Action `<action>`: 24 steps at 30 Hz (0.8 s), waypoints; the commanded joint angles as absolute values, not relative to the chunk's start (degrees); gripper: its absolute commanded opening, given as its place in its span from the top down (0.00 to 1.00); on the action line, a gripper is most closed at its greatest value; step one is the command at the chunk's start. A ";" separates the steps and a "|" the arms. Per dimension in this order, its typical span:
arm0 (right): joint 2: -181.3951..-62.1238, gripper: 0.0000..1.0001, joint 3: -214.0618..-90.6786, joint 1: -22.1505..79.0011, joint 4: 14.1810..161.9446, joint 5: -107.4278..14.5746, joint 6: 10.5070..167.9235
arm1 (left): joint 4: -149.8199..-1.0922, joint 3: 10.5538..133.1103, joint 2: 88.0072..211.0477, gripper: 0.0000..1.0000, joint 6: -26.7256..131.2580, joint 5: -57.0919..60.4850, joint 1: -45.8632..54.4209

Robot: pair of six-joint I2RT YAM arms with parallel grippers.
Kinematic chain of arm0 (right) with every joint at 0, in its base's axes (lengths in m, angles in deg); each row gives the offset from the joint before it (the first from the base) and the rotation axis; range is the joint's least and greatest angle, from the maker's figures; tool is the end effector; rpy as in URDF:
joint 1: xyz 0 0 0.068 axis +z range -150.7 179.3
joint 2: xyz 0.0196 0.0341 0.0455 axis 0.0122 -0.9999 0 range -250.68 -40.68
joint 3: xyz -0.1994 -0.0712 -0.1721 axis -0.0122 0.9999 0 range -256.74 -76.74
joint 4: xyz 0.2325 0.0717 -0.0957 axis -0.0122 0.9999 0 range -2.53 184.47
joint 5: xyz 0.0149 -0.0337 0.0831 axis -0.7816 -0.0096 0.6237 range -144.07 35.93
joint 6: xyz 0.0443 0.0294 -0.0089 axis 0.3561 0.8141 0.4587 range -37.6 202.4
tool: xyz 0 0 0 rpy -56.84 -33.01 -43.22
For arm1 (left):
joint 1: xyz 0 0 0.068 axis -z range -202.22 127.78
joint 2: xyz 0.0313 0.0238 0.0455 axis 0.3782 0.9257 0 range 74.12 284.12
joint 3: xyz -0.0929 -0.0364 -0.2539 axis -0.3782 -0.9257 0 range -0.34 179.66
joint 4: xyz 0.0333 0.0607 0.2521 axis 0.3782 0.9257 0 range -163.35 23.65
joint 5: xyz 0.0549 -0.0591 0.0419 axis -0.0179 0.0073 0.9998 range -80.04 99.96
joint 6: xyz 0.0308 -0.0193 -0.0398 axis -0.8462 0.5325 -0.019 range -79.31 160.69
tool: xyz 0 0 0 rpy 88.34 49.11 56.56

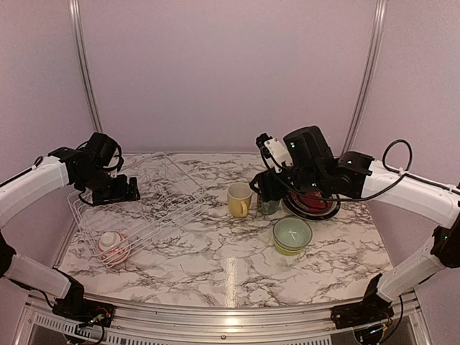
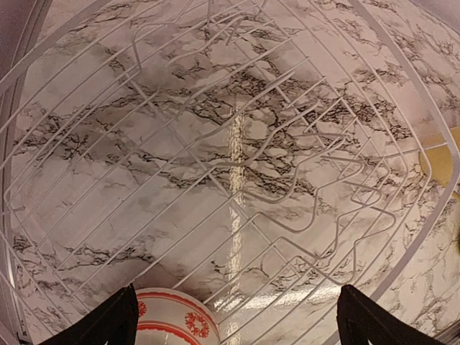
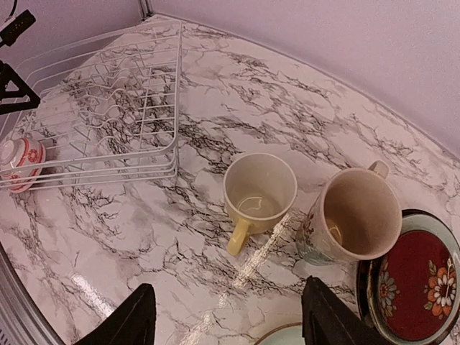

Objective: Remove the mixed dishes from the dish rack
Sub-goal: Grab the bowl from the dish rack.

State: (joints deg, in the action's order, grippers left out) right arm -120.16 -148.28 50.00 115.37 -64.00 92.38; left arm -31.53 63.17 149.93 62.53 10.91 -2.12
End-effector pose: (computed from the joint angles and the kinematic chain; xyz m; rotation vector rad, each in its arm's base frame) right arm 0.2018 0.2370 0.3349 -0.6776 2.1089 0.4057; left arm 0.2552 -0.0930 0.2870 -0.0454 2.5371 -0.2744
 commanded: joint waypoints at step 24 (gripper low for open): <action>-120.46 0.33 -146.92 49.73 112.00 -61.43 88.82 | -13.62 51.92 148.10 0.13 70.49 15.82 -2.38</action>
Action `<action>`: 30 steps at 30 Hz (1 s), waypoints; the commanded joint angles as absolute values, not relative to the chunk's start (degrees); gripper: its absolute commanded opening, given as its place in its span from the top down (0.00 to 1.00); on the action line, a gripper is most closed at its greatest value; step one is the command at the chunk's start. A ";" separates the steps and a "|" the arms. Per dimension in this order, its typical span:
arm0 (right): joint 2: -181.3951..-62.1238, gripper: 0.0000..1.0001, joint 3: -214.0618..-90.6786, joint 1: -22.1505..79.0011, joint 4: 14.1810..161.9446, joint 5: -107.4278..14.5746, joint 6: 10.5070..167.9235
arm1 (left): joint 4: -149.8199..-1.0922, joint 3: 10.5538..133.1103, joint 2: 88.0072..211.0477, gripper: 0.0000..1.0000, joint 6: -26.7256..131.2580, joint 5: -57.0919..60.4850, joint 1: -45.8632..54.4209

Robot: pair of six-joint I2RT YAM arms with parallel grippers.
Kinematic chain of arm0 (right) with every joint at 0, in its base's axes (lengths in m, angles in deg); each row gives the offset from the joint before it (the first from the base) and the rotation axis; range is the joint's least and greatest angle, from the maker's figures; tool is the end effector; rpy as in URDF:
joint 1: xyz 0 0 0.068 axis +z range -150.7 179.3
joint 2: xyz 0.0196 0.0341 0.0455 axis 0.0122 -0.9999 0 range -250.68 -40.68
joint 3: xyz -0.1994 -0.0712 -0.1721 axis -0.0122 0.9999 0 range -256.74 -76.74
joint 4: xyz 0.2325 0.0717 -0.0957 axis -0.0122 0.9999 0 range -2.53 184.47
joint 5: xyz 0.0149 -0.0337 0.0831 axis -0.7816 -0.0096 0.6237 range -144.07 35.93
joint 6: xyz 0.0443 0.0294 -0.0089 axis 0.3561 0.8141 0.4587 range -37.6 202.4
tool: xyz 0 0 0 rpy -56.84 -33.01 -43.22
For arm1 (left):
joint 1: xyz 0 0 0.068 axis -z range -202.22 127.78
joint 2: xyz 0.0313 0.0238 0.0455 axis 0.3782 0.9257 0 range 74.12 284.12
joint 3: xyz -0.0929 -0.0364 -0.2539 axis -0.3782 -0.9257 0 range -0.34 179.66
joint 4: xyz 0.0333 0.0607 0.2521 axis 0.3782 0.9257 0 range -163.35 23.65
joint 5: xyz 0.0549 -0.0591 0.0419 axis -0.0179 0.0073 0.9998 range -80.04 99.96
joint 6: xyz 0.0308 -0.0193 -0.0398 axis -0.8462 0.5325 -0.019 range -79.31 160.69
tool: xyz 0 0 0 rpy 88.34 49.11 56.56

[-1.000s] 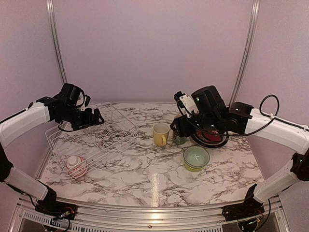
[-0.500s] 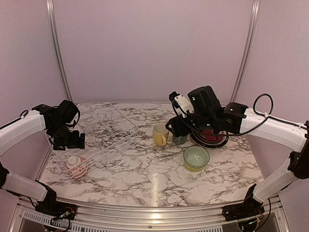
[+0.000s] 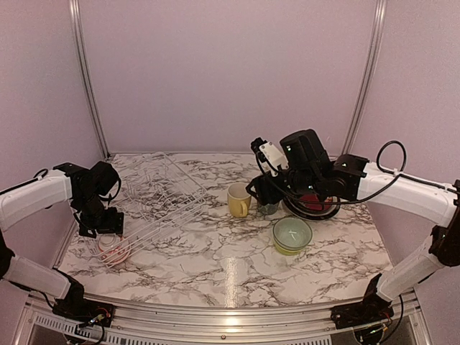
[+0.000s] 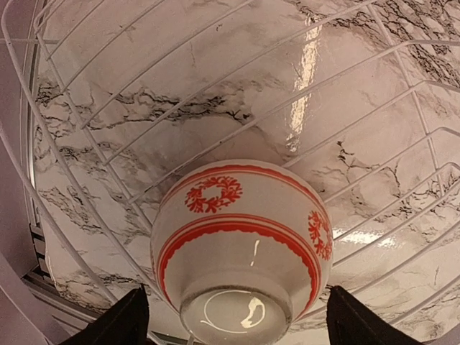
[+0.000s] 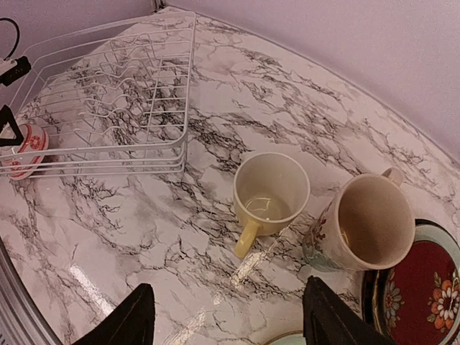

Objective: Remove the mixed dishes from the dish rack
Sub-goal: Grab the bowl from the dish rack.

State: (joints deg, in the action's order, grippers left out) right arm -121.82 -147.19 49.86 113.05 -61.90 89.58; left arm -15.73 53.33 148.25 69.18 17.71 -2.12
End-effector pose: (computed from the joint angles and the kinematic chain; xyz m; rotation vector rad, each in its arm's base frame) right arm 0.2066 0.2436 0.3233 -0.7510 2.0974 0.4112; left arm 0.2090 -0.0716 0.2311 -0.2323 2.8870 0.0544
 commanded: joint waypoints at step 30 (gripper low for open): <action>-118.14 0.32 -143.79 49.67 110.86 -60.84 90.31 | -13.19 52.16 149.81 0.51 69.12 17.70 -2.29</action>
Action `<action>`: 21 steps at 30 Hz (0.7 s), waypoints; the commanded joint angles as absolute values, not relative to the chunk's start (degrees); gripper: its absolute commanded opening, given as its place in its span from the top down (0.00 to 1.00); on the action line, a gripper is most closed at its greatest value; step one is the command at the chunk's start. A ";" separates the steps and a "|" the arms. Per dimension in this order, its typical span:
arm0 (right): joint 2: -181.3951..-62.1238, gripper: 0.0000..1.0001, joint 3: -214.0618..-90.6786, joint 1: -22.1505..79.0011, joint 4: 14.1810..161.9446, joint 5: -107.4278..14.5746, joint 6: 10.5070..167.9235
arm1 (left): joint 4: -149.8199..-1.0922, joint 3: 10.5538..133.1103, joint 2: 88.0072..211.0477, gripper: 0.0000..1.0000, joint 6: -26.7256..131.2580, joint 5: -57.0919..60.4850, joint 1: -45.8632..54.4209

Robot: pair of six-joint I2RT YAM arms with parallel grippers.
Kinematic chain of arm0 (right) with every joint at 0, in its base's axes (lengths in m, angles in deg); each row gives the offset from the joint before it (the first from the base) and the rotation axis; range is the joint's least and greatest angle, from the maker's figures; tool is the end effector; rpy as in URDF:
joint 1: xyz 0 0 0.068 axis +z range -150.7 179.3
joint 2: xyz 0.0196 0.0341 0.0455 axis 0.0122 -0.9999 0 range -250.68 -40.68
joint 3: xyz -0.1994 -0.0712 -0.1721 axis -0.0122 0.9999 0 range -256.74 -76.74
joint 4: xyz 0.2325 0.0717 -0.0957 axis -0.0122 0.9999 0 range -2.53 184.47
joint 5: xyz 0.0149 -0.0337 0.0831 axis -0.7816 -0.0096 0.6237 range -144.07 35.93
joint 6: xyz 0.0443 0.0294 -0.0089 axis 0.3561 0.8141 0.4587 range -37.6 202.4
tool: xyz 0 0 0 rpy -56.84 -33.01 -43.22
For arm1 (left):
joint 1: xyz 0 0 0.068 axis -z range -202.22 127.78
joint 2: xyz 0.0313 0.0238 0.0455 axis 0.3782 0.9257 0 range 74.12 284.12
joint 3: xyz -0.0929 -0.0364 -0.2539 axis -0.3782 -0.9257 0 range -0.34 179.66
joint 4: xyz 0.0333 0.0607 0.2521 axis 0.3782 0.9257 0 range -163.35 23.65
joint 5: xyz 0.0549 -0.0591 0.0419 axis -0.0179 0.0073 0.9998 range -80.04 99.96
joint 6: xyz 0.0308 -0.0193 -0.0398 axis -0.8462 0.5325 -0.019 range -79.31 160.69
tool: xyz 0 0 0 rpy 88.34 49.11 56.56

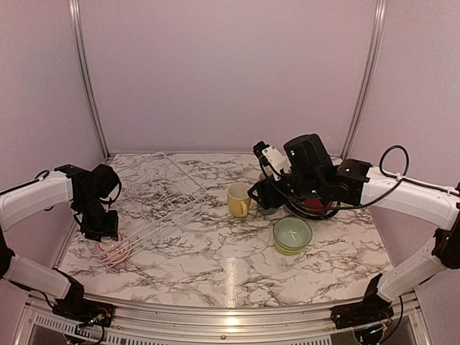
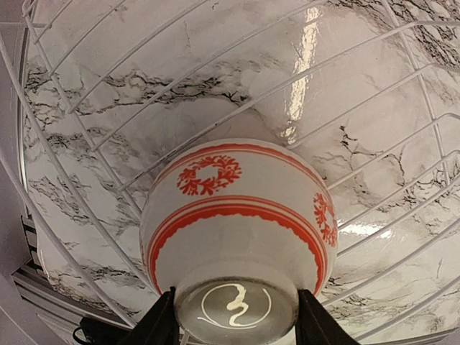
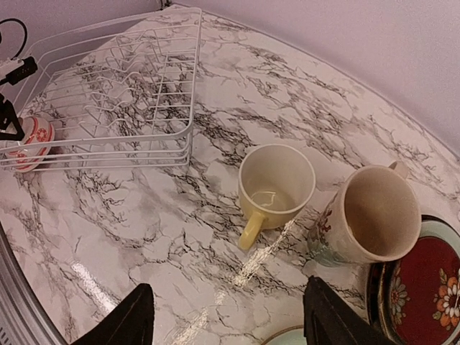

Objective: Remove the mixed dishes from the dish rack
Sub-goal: Grab the bowl from the dish rack.

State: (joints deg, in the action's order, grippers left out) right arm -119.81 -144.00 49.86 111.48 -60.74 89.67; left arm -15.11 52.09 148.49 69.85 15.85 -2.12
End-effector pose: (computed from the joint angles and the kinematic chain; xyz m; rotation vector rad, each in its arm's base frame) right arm 0.2007 0.2376 0.3171 -0.7592 2.0933 0.4363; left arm 0.2051 -0.0714 0.2240 -0.2454 2.9328 0.0323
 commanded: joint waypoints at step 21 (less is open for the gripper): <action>-117.19 0.31 -142.58 49.69 108.73 -61.87 92.41 | -12.57 59.80 145.54 0.73 68.77 19.48 -2.27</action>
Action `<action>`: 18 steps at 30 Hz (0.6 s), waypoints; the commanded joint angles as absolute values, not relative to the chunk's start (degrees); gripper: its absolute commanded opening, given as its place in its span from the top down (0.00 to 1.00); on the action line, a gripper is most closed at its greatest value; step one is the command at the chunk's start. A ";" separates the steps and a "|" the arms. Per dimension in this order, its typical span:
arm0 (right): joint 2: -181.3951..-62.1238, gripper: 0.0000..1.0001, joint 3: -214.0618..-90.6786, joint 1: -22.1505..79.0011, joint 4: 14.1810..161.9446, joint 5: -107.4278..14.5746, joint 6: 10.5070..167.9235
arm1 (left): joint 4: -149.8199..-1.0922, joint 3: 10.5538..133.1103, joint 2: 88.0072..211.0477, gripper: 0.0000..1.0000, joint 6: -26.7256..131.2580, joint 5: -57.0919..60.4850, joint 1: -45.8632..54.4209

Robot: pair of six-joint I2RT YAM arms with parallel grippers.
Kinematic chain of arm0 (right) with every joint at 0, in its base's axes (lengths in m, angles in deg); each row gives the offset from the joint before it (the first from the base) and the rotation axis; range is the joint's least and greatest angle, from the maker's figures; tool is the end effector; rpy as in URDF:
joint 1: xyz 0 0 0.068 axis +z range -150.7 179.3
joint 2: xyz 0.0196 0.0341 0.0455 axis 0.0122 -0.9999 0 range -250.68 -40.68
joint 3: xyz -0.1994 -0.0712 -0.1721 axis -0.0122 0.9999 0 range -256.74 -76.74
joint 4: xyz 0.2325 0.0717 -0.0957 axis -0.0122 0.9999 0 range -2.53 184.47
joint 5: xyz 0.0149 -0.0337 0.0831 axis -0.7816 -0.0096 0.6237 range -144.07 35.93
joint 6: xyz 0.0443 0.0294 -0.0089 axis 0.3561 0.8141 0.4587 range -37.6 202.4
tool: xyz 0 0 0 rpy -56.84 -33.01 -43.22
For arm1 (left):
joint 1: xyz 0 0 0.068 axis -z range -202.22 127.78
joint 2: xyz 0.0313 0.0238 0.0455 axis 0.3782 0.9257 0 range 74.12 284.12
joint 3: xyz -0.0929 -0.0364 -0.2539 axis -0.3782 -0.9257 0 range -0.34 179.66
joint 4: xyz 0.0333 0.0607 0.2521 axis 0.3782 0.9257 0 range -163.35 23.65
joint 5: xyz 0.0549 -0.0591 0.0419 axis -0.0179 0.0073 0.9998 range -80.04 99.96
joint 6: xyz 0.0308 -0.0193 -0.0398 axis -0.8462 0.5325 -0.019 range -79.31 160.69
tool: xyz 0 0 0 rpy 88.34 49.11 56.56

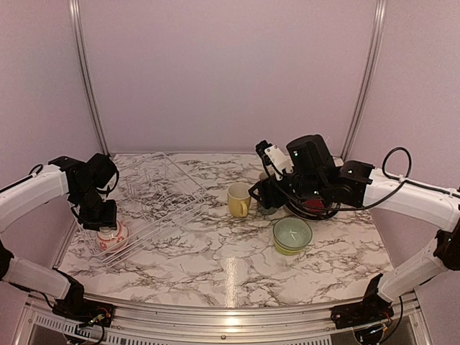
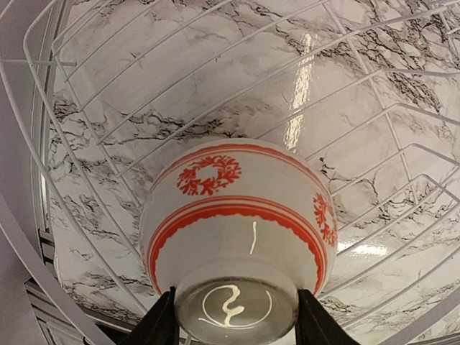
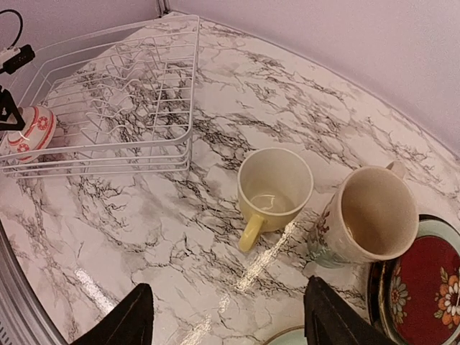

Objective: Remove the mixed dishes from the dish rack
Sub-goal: Grab the bowl from the dish rack, then pass from the left arm to the right

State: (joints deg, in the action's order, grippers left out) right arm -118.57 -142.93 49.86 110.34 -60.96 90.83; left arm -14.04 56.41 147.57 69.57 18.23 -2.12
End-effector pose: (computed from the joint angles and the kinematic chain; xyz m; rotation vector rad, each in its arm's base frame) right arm 0.1981 0.2343 0.3187 -0.7271 2.0824 0.4548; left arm 0.2112 -0.0720 0.2476 -0.2442 2.8495 0.0427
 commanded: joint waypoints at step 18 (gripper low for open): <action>-118.01 0.27 -142.43 49.69 100.06 -56.11 98.70 | -31.24 67.19 136.28 0.77 66.58 2.39 -2.33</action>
